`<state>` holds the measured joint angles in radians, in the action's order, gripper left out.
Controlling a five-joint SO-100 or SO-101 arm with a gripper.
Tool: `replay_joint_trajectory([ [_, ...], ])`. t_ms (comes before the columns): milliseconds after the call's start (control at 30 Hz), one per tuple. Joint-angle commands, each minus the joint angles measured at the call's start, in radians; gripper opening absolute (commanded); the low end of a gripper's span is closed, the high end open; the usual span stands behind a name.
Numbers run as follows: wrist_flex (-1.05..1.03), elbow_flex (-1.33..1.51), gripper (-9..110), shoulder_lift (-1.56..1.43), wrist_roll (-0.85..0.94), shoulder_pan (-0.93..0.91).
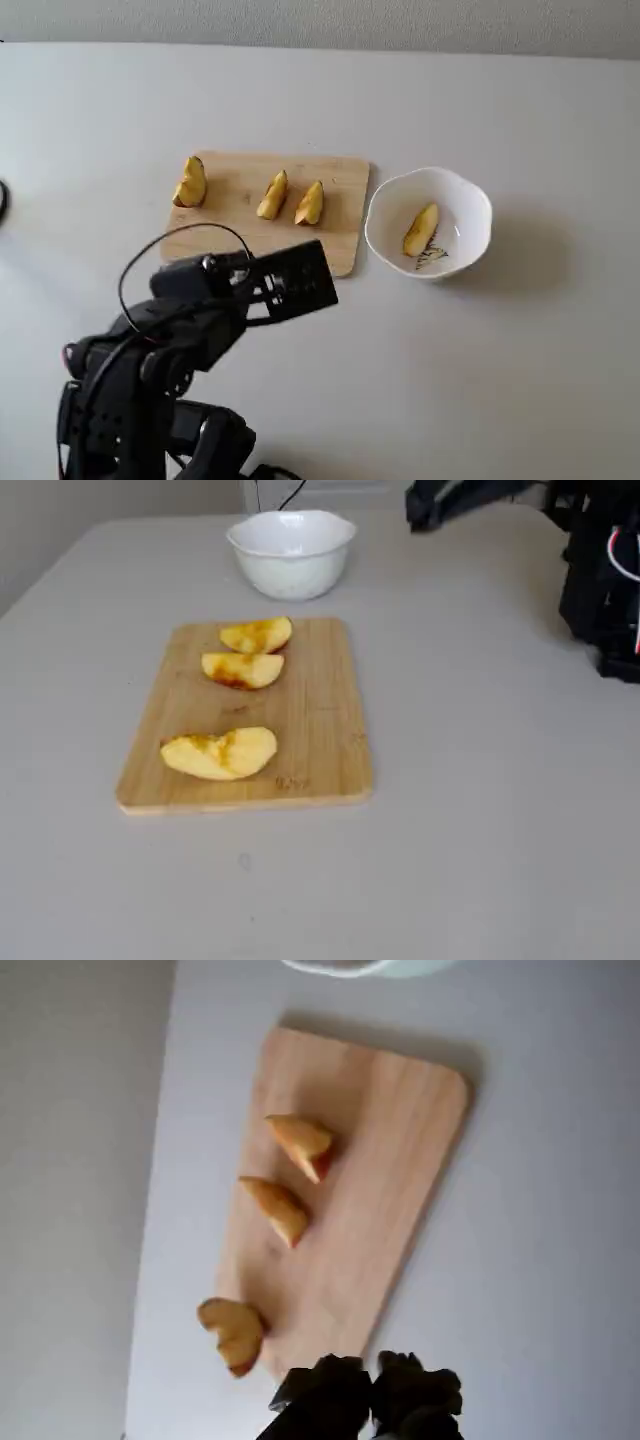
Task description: Pick up the third from the right apple slice from the cutting board and place it into the bowl
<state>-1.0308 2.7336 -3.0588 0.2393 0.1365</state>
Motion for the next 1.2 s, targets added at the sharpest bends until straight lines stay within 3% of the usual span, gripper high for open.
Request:
replay_joint_trajectory([
  [0,0.06,0.169,0,-0.164,-0.015,-0.02],
  [200,0.058,0.341,0,-0.267,-0.103,-0.041],
  [433,0.057,0.339,0,-0.267,-0.218,-0.109],
  [1167,0.055,0.339,0,-0.265,-0.219,-0.11],
])
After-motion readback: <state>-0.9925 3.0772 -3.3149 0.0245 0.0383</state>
